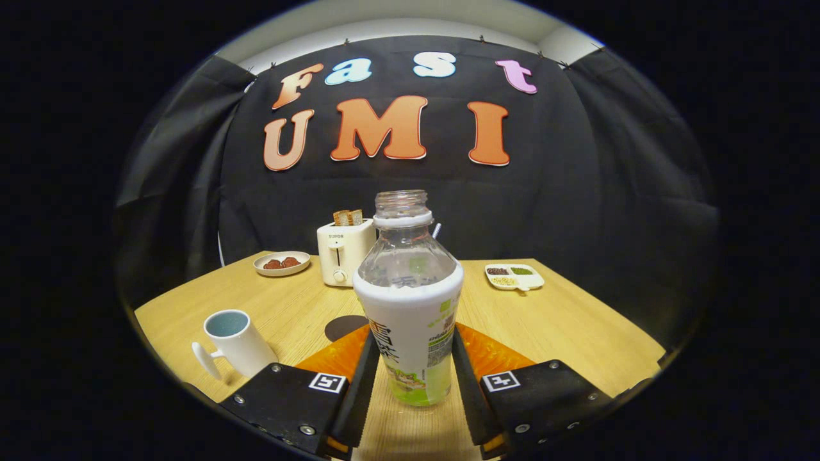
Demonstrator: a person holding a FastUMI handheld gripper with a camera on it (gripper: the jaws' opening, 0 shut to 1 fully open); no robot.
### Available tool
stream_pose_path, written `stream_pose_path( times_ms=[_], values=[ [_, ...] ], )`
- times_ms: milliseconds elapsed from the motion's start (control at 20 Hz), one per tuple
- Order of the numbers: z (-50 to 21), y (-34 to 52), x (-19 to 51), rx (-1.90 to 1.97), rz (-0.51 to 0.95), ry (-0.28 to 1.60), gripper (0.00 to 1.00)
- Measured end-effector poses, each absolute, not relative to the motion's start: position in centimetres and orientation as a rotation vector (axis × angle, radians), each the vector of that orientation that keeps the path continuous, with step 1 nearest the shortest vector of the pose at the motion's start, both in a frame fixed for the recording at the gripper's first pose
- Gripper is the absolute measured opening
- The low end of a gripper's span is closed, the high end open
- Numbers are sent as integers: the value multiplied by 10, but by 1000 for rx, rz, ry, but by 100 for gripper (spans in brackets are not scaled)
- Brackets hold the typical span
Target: Take the bottle from table, then pour the juice into the cup, finally place the bottle on the coaster
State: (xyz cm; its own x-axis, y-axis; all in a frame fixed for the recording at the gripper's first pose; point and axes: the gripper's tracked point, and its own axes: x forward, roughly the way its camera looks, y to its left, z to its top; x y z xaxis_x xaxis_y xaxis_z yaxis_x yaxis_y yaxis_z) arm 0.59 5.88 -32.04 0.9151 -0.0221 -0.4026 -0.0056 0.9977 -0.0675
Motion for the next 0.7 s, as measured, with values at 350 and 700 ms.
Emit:
stream_pose_path(
  times_ms=[350, 700],
  values=[
    [-308, 81, 15, -207, 27, 381, 61],
    [-303, 102, 19, -432, 62, 337, 61]
  ],
)
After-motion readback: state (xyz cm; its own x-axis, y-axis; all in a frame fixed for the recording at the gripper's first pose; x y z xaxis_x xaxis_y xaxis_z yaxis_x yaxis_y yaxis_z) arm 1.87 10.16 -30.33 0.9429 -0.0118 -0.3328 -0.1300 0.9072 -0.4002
